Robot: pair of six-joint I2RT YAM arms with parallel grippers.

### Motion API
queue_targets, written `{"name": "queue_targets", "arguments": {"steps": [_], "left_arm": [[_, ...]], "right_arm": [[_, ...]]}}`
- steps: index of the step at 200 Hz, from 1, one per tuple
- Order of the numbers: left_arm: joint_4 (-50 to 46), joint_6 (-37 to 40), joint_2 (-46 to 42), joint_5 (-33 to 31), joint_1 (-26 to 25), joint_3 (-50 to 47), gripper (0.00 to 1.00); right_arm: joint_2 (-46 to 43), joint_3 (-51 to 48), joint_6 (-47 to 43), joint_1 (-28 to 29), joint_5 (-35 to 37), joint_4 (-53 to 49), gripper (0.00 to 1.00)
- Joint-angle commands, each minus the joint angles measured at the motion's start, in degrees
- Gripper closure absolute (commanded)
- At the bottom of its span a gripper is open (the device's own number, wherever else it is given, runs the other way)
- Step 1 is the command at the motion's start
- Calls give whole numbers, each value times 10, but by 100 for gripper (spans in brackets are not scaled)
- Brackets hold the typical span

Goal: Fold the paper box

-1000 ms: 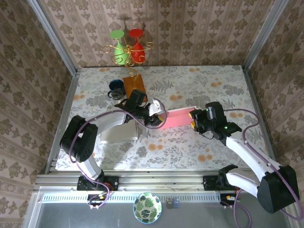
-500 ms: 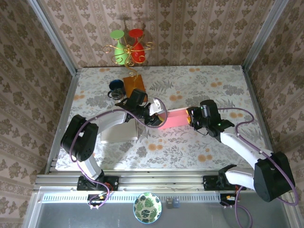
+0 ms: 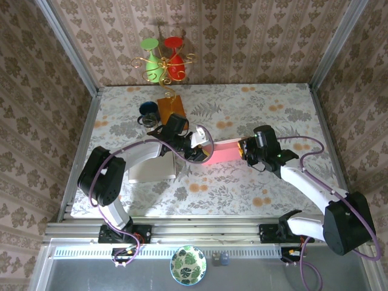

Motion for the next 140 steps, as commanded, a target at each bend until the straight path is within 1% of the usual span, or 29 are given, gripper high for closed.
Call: {"name": "queue_targets", "arguments": {"steps": [1,20,32,38,49,63,78,85,104,115,130,140], "left_arm": [[-6,8,6,7,-1,13,62],[-6,8,3,7,-1,12,63],[-5,10,2,8,-1,11,64],[-8,12,2,9,0,11,66],[-14,16,3,15,3,13,70],[-24,22,1,22,7,15,72],[-31,28,-3,27,13,14,73],[-35,30,-6,29,16,13,73],[-55,46,-13,37,24,15,73],[-70,55,-16,46,28,16,73],[-89,67,-19,55,33,18,73],[-100,76,-22,58,35,17,73]], "right_arm": [[16,10,-3,8,16,-75,79],[20,11,-3,8,6,-69,82],[23,22,-16,8,-4,-77,81],[24,29,-28,8,-8,-80,79],[23,48,-61,7,-16,-94,71],[14,77,-125,2,-24,-111,62],[-3,120,-230,-13,-39,-140,58],[-13,143,-282,-22,-44,-158,57],[-37,187,-461,-55,-55,-201,58],[-45,192,-546,-84,-90,-217,58],[-35,196,-640,-137,-172,-227,57],[-17,204,-697,-160,-220,-244,58]]}}
